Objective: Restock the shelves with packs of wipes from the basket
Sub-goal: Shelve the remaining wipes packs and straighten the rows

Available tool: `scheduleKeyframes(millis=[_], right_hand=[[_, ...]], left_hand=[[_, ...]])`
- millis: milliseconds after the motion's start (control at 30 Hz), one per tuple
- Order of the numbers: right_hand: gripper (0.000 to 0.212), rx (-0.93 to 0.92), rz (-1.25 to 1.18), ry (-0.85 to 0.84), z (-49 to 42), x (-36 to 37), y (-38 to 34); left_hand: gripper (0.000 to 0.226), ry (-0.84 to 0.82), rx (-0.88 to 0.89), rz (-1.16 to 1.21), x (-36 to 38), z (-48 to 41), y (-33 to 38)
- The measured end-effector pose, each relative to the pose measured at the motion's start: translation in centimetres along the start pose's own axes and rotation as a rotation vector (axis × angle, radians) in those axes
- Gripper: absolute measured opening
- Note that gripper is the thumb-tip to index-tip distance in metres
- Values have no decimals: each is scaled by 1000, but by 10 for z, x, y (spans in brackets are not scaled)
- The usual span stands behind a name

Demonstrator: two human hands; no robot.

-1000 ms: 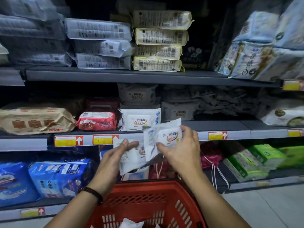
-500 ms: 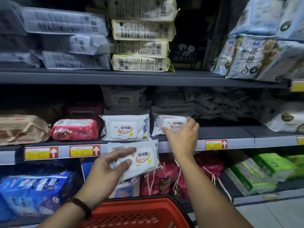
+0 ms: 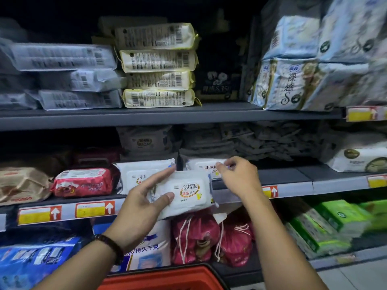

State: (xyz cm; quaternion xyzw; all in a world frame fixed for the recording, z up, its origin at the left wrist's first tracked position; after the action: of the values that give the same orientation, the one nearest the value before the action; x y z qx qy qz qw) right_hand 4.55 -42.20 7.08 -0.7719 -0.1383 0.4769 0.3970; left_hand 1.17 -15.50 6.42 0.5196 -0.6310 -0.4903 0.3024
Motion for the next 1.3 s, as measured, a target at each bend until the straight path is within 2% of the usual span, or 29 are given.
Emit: scheduleKeyframes(millis=[100,167,200,267,333,500,600,767,900,1100,1300], right_hand=[[37,-48,-295,-303,6,-25,1],[16,-98,-457,-396,9,-32,2],[9,-104,-537,-381,8,-34,4],[19,-114,-617,-274,-1,-34,13],[25,-146,-582,-170,-11,-30,22],[27,-144,-460,-17,-25,-10,33],[23,-117,-379,11,-27,-1,33],[23,-103,-194,-103,-33,-12,29],[28,-67,-125,-115,-30,-15,24],[28,-36,-137,-169,-25,-16,28],[26,-13,-166,-153,-23,-10,22]], left_hand=[[67,-32,62,-4,19,-19,9],[75,-56,94,-22,32,-33,13],[79,-71,113,-57,38,-40,15],[92,-85,159,-217,46,-57,13],[97,-49,219,-474,52,-74,8],[64,56,303,-1038,63,-104,-5],[59,121,311,-1294,66,-113,-10],[62,10,310,-1334,65,-114,-18],[60,15,344,-1349,65,-111,-21],[61,-50,368,-1359,76,-106,-33],[59,-69,376,-1475,80,-113,-31]])
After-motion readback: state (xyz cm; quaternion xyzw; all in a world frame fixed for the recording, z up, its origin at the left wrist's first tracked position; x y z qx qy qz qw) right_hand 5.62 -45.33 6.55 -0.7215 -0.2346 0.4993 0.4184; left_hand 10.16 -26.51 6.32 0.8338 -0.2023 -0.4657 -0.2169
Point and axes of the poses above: each hand's wrist, its own z-axis away from the middle knuckle, its own x-axis out of the palm, y = z × x, the point moved 1 cm from there along -z, towards the middle knuckle
